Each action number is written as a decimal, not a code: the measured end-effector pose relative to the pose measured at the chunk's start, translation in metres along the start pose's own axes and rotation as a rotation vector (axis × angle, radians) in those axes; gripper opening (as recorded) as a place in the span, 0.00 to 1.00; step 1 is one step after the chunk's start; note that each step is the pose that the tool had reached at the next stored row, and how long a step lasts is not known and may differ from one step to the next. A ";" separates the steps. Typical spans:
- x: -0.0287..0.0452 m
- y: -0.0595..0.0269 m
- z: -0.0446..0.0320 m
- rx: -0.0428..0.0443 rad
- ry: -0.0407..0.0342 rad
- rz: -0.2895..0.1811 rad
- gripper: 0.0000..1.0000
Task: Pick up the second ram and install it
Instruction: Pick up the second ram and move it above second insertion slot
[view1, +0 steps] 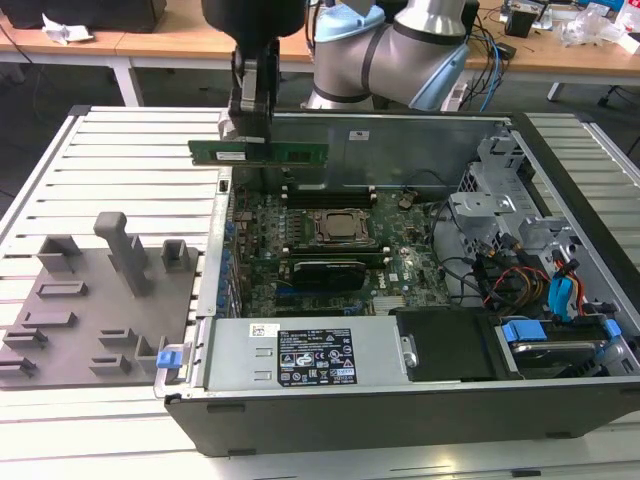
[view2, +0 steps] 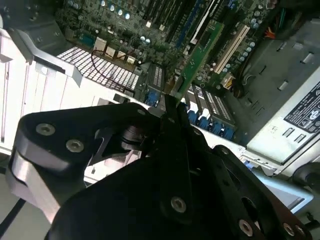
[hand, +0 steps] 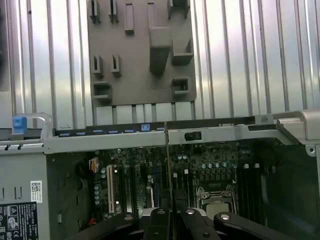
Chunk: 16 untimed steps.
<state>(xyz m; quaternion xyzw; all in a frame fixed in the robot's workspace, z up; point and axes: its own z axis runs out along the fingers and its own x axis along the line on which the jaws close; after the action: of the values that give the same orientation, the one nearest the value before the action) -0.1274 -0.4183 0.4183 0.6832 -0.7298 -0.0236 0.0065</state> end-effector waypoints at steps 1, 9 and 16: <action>-0.0005 -0.0062 -0.0003 -0.0019 0.0002 0.000 0.14; -0.0024 -0.0299 0.0069 -0.0193 0.0012 0.001 0.14; -0.0081 -0.0600 0.0196 -0.0398 0.0026 0.001 0.14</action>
<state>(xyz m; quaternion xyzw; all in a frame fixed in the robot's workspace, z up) -0.0678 -0.4136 0.3964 0.6826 -0.7295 -0.0373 0.0211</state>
